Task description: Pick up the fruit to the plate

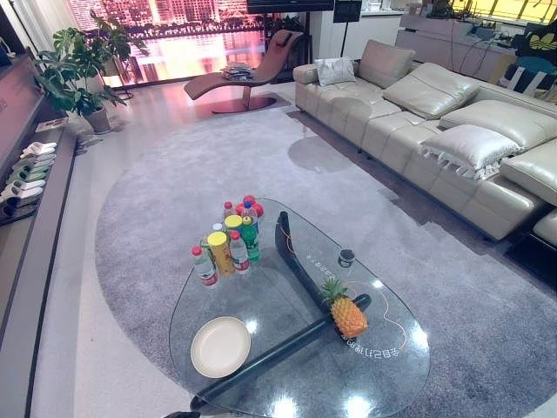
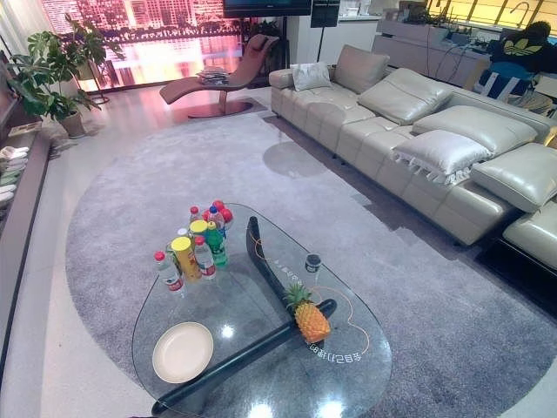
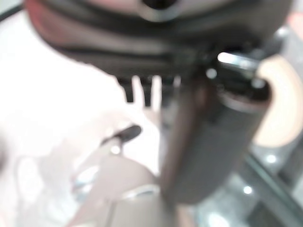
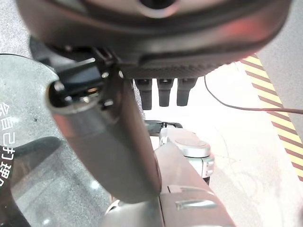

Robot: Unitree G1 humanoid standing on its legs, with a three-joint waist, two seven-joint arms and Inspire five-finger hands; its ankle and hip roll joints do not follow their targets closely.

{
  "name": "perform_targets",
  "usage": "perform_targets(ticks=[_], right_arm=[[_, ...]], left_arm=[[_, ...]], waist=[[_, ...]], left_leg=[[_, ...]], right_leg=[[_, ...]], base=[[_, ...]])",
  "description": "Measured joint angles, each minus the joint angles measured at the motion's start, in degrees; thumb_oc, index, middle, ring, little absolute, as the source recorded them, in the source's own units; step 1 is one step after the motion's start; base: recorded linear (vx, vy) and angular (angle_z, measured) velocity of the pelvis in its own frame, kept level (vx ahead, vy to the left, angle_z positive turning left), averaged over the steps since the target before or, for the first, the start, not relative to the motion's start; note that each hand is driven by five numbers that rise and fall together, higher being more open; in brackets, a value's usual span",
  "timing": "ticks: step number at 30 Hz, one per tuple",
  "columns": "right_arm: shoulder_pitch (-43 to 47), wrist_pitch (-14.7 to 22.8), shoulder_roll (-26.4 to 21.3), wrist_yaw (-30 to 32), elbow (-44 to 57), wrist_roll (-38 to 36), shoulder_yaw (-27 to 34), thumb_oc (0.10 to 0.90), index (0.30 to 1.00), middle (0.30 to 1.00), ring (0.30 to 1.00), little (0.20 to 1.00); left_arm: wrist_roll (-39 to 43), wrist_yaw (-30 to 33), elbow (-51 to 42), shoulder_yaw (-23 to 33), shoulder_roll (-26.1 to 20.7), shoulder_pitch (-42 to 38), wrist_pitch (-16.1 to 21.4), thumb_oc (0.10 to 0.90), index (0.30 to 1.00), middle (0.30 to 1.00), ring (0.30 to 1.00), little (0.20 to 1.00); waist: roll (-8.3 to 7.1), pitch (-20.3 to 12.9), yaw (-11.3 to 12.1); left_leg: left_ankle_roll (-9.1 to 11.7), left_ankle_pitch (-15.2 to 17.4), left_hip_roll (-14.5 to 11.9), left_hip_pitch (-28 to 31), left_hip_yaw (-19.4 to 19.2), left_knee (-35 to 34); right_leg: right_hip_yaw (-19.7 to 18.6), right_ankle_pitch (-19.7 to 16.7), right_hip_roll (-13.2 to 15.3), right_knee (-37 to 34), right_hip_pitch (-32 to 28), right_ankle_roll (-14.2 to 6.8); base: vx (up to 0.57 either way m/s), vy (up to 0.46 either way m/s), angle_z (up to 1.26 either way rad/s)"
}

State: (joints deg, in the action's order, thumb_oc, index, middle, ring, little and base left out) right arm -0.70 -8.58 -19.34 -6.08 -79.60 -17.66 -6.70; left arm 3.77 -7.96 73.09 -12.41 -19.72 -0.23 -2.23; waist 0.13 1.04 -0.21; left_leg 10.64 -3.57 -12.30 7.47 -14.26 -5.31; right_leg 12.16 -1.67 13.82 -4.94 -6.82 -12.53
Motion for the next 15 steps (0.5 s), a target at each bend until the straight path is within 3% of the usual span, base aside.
perform_targets(ticks=[15], right_arm=[[0.0,-0.1,0.0,0.0,0.0,0.0,0.0,0.800,0.900,0.900,0.900,0.900]], left_arm=[[1.0,0.0,0.0,-0.2,0.0,0.2,-0.2,0.800,0.900,0.900,0.900,0.900]], waist=[[-0.03,0.0,0.0]], left_leg=[[0.0,0.0,0.0,0.4,0.0,0.0]], right_leg=[[-0.1,0.0,0.0,0.0,-0.3,0.0]], base=[[0.00,0.000,0.00]])
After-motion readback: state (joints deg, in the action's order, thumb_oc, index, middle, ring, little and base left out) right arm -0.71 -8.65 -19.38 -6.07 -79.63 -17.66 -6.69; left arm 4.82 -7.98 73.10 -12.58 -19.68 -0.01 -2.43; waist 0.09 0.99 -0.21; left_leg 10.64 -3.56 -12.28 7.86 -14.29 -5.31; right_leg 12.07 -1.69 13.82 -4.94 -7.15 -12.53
